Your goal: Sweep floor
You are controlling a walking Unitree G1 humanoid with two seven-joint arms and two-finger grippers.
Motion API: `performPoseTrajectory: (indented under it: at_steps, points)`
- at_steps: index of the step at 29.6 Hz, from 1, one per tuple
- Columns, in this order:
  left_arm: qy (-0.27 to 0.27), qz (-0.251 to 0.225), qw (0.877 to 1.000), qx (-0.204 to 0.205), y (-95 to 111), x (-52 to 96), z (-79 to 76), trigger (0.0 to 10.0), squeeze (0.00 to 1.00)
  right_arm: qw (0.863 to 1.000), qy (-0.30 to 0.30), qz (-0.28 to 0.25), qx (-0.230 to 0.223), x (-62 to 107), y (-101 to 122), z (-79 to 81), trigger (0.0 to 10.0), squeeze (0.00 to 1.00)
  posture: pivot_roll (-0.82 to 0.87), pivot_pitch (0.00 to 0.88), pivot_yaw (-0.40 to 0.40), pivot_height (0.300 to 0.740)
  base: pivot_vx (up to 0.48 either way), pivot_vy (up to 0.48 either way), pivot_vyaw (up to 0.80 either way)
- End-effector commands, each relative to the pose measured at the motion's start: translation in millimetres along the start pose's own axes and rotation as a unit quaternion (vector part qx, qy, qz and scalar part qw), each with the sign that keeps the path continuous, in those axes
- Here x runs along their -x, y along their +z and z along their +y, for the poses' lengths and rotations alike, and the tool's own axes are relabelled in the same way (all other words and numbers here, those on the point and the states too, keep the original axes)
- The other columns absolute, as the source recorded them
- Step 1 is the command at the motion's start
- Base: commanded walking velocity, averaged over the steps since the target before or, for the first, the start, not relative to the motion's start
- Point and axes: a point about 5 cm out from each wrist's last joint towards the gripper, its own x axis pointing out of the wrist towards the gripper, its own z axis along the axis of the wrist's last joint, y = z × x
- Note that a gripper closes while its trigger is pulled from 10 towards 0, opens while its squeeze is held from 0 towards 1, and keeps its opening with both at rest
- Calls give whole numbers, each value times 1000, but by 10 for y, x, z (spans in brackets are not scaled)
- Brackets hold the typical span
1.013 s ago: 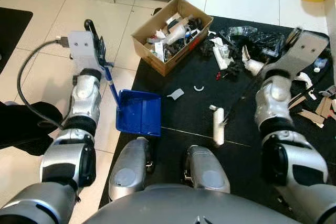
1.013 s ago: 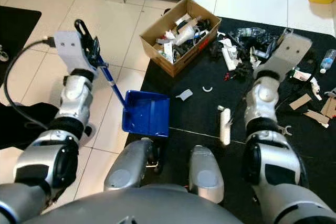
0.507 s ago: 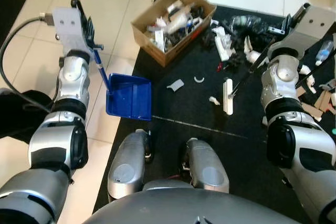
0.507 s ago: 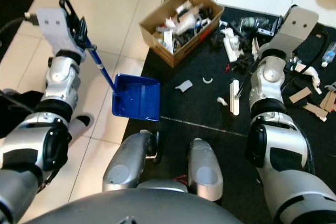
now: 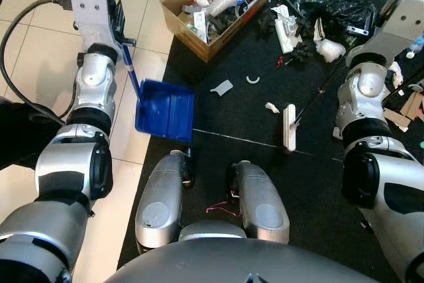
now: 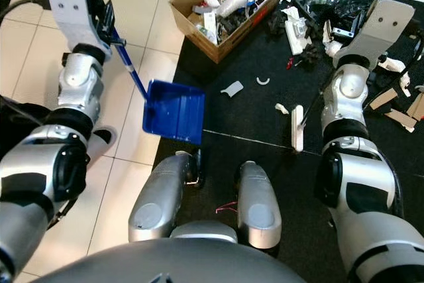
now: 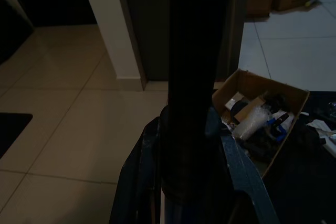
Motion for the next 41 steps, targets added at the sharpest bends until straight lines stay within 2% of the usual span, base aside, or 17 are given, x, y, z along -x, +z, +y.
performPoseTrajectory:
  at_steps: [1, 5, 8, 13, 15, 16, 17, 19, 27, 29, 31, 32, 33, 37, 41]
  points:
    - [5, -12, 1000, -13, 40, -9, 54, 10000, 0, 1000, -8, -18, 6, 1, 39, -87, 10000, 0, -5, 231, 17, 740, 0, 0, 0]
    - [1, -30, 999, -18, 129, -79, -58, 10000, 0, 1000, -9, -20, 6, 6, 40, -100, 10000, 0, -19, 228, 15, 740, 0, 0, 0]
    - [-7, -26, 999, -27, 123, -94, -146, 10000, 0, 1000, -5, -23, 6, 3, 52, -88, 10000, 0, -37, 233, 10, 740, 0, 0, 0]
    - [-28, 54, 998, -25, -157, 7, -296, 10000, 0, 1000, -2, -27, 6, 7, 60, -88, 10000, 0, -55, 232, 12, 740, 0, 0, 0]
    - [-42, 100, 993, -41, -336, 110, -332, 10000, 0, 1000, -7, -27, 6, 22, 46, -115, 10000, 0, -54, 226, 25, 740, 0, 0, 0]
    - [-42, 100, 993, -41, -336, 110, -332, 10000, 0, 1000, -7, -27, 6, 22, 46, -115, 10000, 0, -54, 226, 25, 740, 0, 0, 0]
    - [-50, 122, 991, -27, -454, 204, -315, 10000, 0, 1000, -12, -26, 7, 40, 27, -151, 10000, 0, -42, 219, 32, 740, 0, 0, 0]
    - [-47, 128, 990, -23, -498, 249, -268, 10000, 0, 1000, -15, -24, 7, 52, 12, -167, 10000, 0, -37, 216, 37, 740, 0, 0, 0]
    - [-47, 126, 990, -32, -518, 300, -111, 10000, 0, 1000, -18, -25, 5, 52, 15, -173, 10000, 0, -22, 207, 56, 740, 0, 0, 0]
    - [-47, 132, 989, -51, -530, 334, 7, 10000, 0, 999, -21, -26, 4, 47, 22, -180, 10000, 0, -9, 201, 64, 740, 0, 0, 0]
    - [-43, 132, 989, -51, -530, 349, 62, 10000, 0, 999, -22, -26, 4, 46, 22, -185, 10000, 0, 3, 195, 68, 740, 0, 0, 0]
    - [-36, 141, 988, -46, -539, 378, 152, 10000, 0, 999, -24, -26, 3, 43, 26, -195, 10000, 0, 8, 193, 68, 740, 0, 0, 0]
    - [-36, 141, 988, -46, -539, 378, 152, 10000, 0, 999, -24, -26, 3, 43, 26, -195, 10000, 0, 8, 193, 68, 740, 0, 0, 0]
    - [-42, 217, 975, -22, -652, 445, 214, 10000, 0, 999, -26, -24, 3, 26, 37, -211, 10000, 0, 30, 184, 67, 740, 0, 0, 0]
    - [-41, 240, 970, -8, -650, 451, 224, 10000, 0, 999, -27, -24, 3, 1, 58, -209, 10000, 0, 40, 178, 63, 740, 0, 0, 0]
